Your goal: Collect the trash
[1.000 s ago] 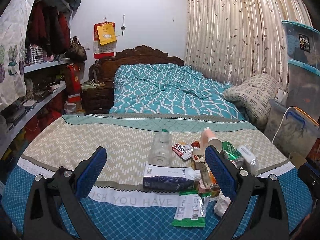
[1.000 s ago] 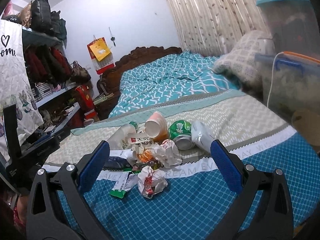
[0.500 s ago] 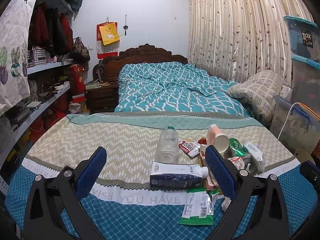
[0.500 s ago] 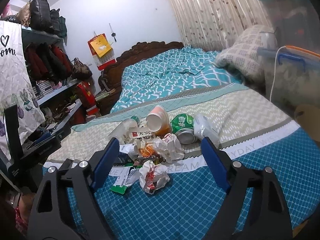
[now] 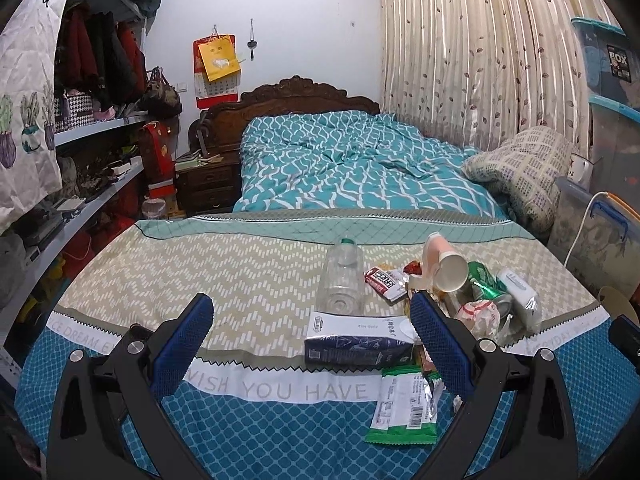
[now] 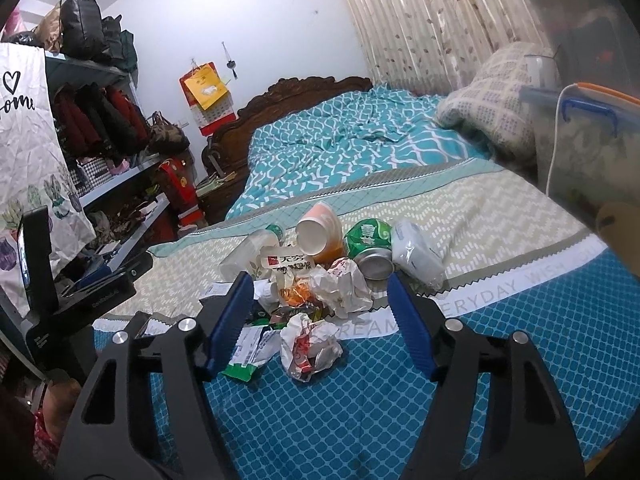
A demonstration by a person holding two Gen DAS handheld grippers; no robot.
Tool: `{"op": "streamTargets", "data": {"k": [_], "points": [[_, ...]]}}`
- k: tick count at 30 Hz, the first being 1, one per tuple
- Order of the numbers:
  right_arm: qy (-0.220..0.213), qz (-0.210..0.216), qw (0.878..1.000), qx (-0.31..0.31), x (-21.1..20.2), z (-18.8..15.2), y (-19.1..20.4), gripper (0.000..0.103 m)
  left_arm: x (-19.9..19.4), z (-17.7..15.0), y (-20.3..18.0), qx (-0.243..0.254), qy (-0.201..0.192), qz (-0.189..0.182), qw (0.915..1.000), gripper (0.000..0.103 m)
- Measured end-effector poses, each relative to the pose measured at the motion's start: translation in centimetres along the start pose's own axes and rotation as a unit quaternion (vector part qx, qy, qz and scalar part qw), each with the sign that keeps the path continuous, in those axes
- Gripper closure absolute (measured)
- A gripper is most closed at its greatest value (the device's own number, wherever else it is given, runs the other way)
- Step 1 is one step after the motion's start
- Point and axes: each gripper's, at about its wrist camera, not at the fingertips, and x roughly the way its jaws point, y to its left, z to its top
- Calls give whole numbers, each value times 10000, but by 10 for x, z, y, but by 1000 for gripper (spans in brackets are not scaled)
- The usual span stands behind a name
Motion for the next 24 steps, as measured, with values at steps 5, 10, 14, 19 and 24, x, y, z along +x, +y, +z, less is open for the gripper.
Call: {"op": "streamTargets", "data": {"k": [5,10,14,19,24], "points": [[14,-12,10000,37,1,-1,-1,33,2,-1,-1,22,57,40,10000,9],[-30,-52,9999,150,0,-2,-7,23,6,-2,0,13,115,107,9999,9],[-84,-85,9997,199,-1,-1,-10,20,6,-3,1,0,125,92,9999,9],[-58,-82,9997,202,0,-1,-12,19,10,-5,2,-39,166,91,9998,9],[-52,-81,9997,203,0,-1,-12,19,13,-7,5,-83,202,97,9997,9]]}}
